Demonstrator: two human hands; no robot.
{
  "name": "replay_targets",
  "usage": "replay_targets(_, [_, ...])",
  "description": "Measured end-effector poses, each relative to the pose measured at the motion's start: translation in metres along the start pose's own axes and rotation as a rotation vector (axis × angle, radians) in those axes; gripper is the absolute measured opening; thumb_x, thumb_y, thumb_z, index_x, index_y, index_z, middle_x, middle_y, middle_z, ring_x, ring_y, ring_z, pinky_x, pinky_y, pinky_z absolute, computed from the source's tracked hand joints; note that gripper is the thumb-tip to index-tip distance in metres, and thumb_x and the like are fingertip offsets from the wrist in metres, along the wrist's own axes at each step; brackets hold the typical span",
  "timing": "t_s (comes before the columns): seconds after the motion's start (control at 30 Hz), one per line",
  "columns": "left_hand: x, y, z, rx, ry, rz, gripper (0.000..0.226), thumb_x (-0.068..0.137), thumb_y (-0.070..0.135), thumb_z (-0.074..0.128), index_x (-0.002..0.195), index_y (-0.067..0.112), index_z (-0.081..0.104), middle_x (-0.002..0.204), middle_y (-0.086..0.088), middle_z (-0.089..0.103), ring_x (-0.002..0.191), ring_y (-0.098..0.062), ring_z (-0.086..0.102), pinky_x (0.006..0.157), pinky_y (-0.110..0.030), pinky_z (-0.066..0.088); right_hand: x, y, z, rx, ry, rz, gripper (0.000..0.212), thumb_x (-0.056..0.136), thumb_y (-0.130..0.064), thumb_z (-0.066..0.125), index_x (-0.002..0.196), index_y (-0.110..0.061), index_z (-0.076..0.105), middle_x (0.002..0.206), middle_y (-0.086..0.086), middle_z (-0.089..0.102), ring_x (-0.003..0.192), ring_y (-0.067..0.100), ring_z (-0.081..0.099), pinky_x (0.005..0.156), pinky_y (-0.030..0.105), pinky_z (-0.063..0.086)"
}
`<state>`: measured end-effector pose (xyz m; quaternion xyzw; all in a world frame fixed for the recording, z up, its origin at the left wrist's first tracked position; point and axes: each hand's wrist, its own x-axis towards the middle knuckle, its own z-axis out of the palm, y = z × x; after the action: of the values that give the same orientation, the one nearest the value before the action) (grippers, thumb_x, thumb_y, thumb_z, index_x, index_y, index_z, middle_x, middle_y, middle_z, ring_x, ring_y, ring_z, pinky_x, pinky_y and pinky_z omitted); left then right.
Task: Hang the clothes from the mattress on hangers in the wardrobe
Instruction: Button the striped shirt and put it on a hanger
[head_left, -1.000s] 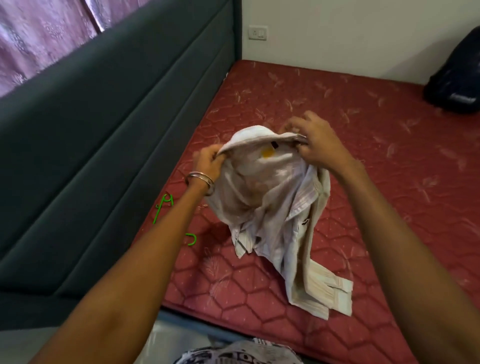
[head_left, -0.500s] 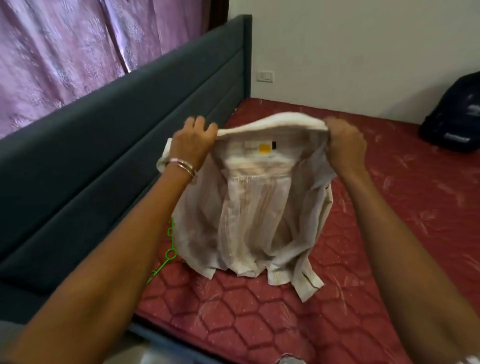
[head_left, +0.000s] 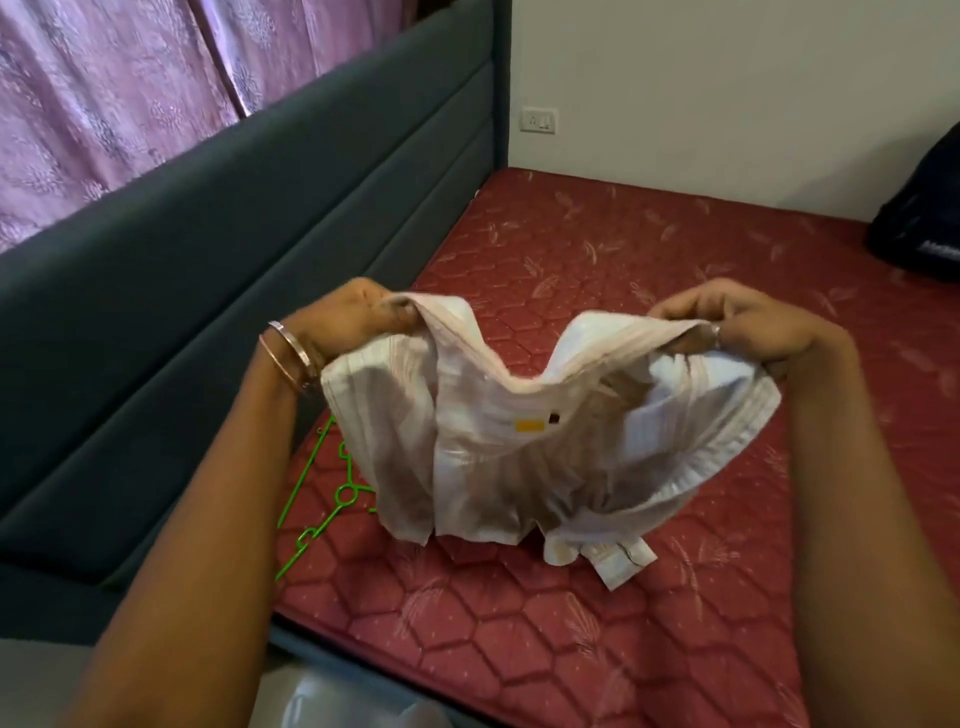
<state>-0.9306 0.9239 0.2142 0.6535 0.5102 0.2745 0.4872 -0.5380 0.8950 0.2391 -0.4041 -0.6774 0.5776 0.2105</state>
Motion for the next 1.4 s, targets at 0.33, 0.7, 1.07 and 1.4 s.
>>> replay_targets(0.33, [0.147,-0.040,-0.020,0.114,0.642,-0.133,0.019,0.073,0.018,0.078,0.092,0.020,0.075,0.085,0.000,0.071,0.075,-0.009,0.061,0.075,-0.027,0.055,0.162,0.037,-0.067,0.086,0.912,0.241,0.027,0.082,0.014,0.055,0.088,-0.009,0.068,0.046,-0.010,0.062,0.044,0.003,0.058,0.051,0.020,0.051])
replay_targets(0.7, [0.233,-0.214,0.062,-0.159,0.268,-0.285,0.072,0.081,-0.018,0.057,0.144,-0.005,0.024,0.139,-0.018,0.036,0.124,-0.029,0.042,0.084,-0.014,0.047,0.255,0.248,0.001,0.233,0.884,0.344,0.058,0.085,-0.001,0.056,0.137,-0.026,0.046,0.136,0.001,0.051,0.104,0.021,0.060,0.073,0.036,0.052])
replay_targets(1.07, [0.059,-0.445,0.165,-0.212,0.304,-1.266,0.046,0.069,0.048,0.077,0.089,0.009,0.063,0.100,-0.008,0.065,0.089,-0.024,0.063,0.083,-0.040,0.052,0.159,0.414,0.235,-0.391,0.665,1.032,0.059,0.071,-0.055,0.074,0.100,-0.006,0.057,0.104,0.019,0.055,0.101,0.039,0.051,0.082,0.045,0.043])
replay_targets(1.4, [0.068,-0.471,0.182,-0.583,0.657,-1.111,0.007,0.086,0.005,0.054,0.085,0.010,0.059,0.088,-0.014,0.060,0.078,-0.026,0.059,0.071,-0.037,0.053,0.153,0.454,0.228,-0.552,0.613,0.995,0.030,0.081,-0.012,0.057,0.111,-0.010,0.060,0.116,0.013,0.057,0.112,0.038,0.048,0.093,0.053,0.039])
